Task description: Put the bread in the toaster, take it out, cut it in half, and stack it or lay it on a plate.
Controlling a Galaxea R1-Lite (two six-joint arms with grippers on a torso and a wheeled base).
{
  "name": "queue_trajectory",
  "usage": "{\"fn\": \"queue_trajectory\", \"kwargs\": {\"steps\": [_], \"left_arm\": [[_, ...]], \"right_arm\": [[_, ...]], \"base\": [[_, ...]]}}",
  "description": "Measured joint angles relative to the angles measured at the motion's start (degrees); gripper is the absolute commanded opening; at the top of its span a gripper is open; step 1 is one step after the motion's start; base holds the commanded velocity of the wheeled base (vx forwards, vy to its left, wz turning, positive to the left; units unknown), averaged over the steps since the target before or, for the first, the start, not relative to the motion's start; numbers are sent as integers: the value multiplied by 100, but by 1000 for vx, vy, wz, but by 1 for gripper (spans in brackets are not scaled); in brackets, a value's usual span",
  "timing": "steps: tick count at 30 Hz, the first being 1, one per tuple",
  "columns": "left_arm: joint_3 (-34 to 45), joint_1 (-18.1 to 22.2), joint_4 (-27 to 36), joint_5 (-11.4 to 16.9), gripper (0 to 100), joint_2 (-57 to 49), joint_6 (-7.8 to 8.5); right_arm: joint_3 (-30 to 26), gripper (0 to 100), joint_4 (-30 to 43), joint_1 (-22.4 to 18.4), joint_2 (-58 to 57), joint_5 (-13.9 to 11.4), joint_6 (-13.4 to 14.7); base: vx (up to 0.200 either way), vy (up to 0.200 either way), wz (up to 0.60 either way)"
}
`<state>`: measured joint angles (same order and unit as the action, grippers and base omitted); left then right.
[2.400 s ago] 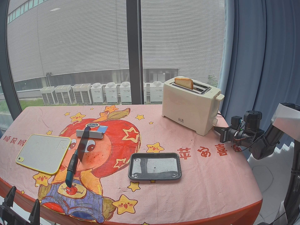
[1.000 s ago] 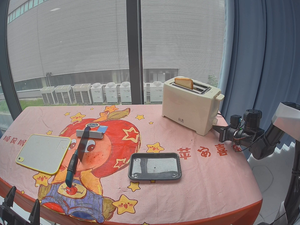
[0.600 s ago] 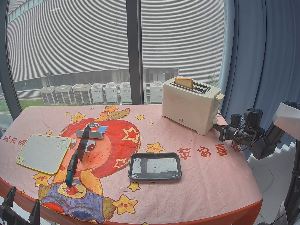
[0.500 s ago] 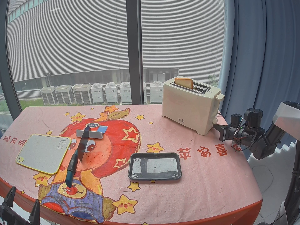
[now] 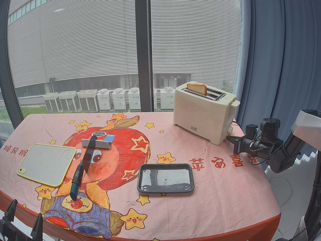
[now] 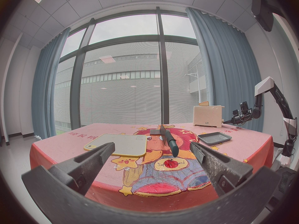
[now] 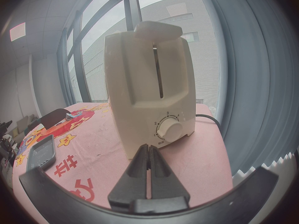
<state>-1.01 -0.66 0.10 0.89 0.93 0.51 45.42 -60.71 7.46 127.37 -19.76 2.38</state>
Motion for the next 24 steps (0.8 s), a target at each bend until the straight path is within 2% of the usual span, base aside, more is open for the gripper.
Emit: {"fn": "queue_trajectory", "kwargs": {"steps": [24], "left_arm": [[0,0,0,0,100,0,0]], "right_arm": [[-841,0,63,332,-1390,69,-85]], "base": [[0,0,0]]}}
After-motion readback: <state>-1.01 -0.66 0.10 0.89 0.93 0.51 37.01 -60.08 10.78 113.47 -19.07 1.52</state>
